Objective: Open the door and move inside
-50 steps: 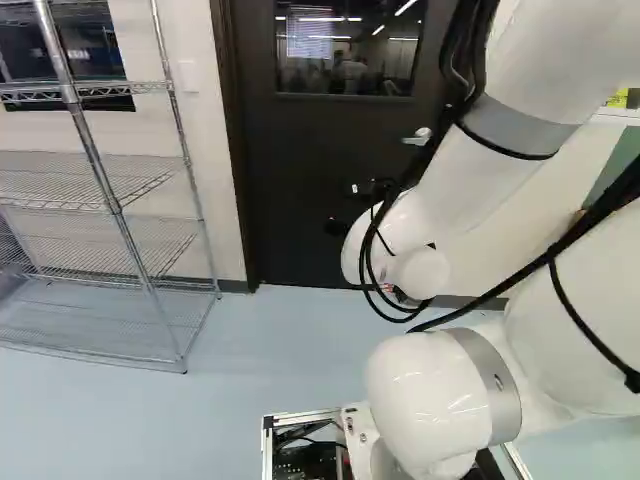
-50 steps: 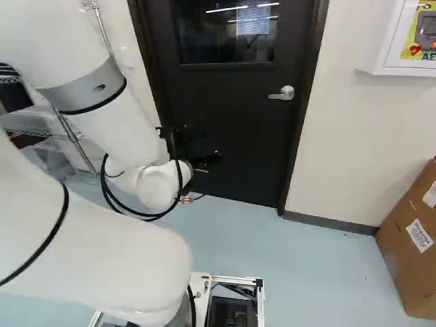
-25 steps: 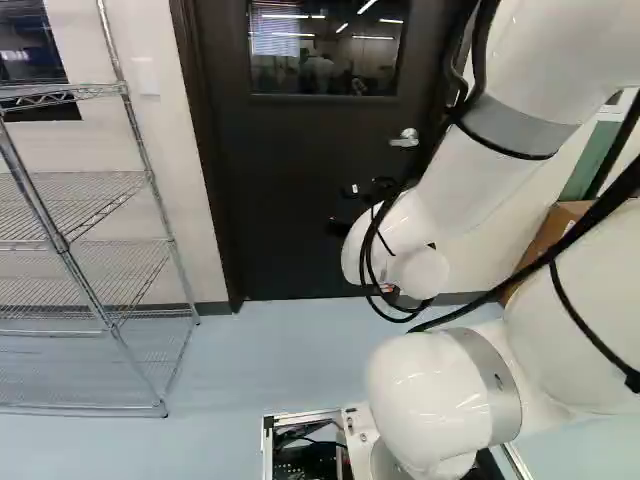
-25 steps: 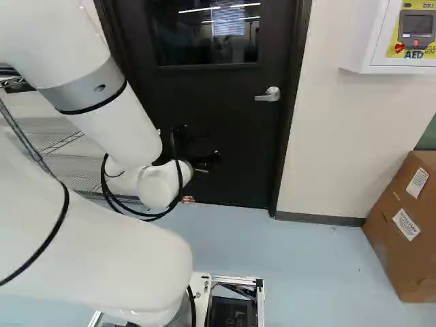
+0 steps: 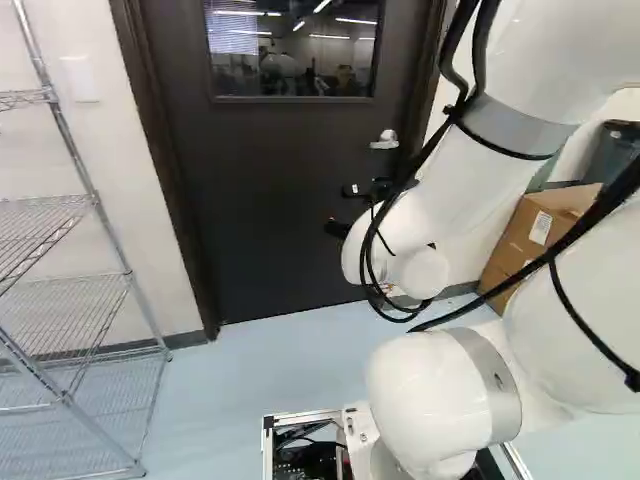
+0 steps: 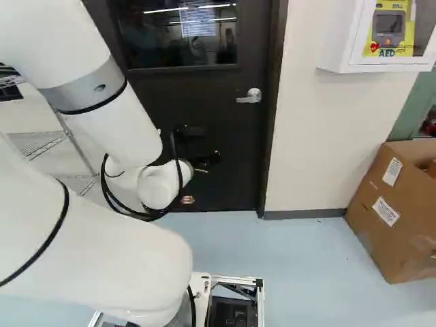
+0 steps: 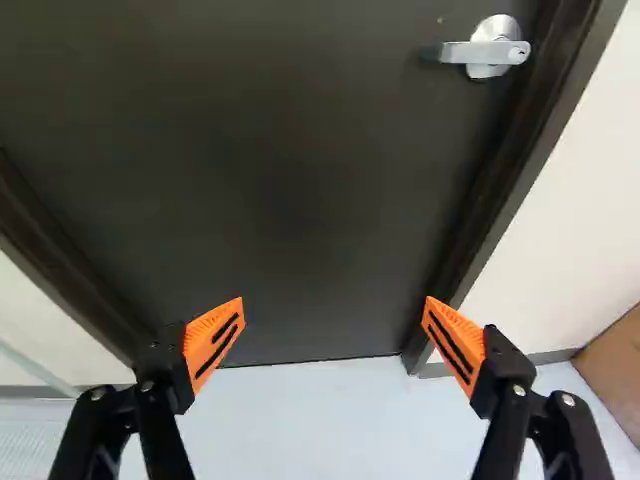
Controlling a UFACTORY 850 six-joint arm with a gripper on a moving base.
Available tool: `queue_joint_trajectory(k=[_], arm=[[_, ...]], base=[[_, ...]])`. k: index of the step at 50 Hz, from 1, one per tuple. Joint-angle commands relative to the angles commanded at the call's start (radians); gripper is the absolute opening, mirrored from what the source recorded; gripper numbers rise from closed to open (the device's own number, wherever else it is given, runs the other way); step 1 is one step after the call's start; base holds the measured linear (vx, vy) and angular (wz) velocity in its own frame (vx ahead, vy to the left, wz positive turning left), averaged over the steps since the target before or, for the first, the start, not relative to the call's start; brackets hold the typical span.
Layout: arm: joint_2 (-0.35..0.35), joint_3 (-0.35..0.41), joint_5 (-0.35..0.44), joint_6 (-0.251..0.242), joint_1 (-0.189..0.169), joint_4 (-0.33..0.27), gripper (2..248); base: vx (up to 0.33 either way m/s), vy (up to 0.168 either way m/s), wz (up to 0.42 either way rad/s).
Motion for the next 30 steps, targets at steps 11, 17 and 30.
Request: queue_joint_trajectory(k=[11,17,30], arm=[[0.0,0.0,0.0,0.0,0.0,0.0,247],[0.0,0.0,0.0,0.0,0.0,0.0,247],[0.0,0.0,0.0,0.0,0.0,0.0,247]], base=[[0.144,0.016,-0.299],[0.144,0.021,-0.27],[0.074,-0.001,-0.123]])
